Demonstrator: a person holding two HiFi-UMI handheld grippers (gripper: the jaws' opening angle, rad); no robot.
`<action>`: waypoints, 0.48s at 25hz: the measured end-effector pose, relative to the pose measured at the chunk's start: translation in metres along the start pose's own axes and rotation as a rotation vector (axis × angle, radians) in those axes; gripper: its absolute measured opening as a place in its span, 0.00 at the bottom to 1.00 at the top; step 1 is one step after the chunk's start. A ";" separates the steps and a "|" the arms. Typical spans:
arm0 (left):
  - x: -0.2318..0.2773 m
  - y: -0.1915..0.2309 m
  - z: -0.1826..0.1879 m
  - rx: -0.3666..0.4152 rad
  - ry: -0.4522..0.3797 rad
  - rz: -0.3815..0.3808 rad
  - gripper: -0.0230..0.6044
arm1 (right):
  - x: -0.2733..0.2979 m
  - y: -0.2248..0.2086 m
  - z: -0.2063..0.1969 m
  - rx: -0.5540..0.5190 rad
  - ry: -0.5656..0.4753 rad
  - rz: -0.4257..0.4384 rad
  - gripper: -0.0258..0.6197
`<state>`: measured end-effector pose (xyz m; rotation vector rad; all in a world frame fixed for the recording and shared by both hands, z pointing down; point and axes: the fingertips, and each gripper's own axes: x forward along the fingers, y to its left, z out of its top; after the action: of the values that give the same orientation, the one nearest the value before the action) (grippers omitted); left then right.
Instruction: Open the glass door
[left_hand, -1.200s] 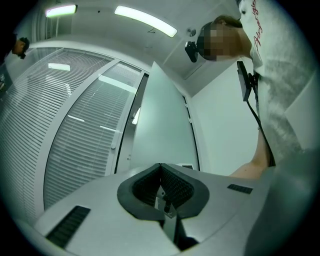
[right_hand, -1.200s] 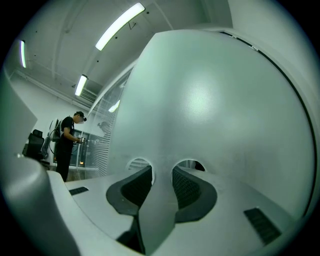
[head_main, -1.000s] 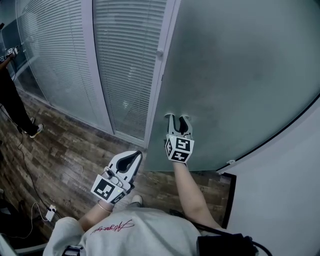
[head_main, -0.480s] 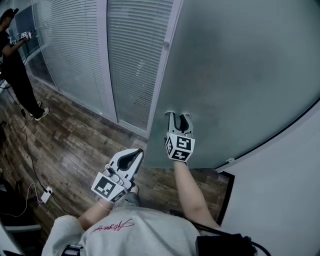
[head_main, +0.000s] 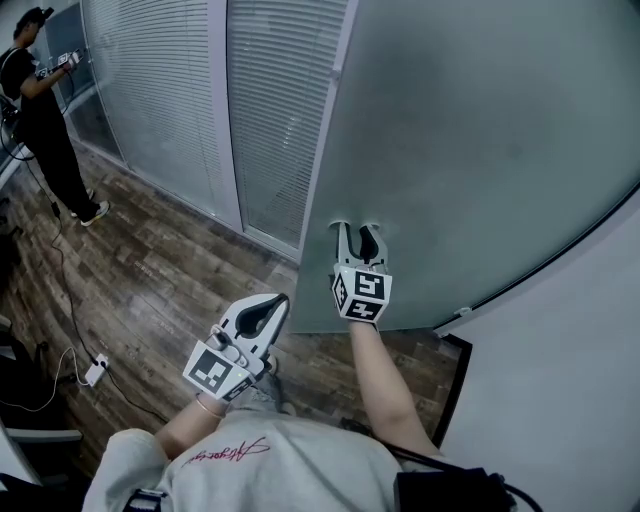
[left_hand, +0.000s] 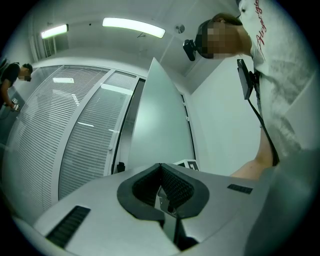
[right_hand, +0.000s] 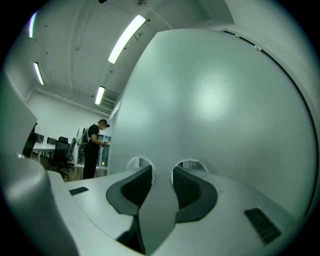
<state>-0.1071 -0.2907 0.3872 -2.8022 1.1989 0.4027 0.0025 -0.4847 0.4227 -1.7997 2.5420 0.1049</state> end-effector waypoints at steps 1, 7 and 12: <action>-0.003 -0.003 -0.001 0.001 0.005 -0.003 0.06 | -0.004 0.002 0.000 -0.001 0.001 0.003 0.25; -0.011 -0.021 0.001 0.008 0.009 -0.013 0.06 | -0.024 0.007 0.002 0.006 0.014 0.018 0.25; -0.018 -0.033 0.003 0.010 0.006 -0.015 0.06 | -0.037 0.006 0.002 0.010 0.017 0.013 0.25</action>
<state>-0.0961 -0.2552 0.3875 -2.8046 1.1769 0.3862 0.0092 -0.4475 0.4234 -1.7885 2.5615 0.0769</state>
